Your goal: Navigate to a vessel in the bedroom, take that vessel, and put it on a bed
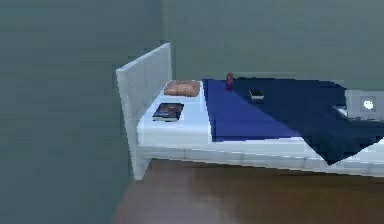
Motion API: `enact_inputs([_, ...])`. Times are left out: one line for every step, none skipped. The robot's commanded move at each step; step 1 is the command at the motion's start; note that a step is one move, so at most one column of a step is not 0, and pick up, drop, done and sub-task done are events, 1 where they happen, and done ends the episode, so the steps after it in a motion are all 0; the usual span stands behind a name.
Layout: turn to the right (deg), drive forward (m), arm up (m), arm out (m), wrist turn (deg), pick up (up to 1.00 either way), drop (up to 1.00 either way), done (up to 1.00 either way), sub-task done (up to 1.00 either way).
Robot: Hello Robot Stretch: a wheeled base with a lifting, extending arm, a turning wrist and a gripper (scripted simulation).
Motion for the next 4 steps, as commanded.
enact_inputs([45.0, 0.0, 0.0, 0.0, 0.0, 0.0, 0.0, 0.0, 0.0])
enact_inputs([21.0, 0.0, 0.0, 0.0, 0.0, 0.0, 0.0, 0.0, 0.0])
enact_inputs([0.0, 1.0, 0.0, 0.0, 0.0, 0.0, 0.0, 0.0, 0.0])
enact_inputs([0.0, 0.5, 0.0, 0.0, 0.0, 0.0, 0.0, 0.0, 0.0])
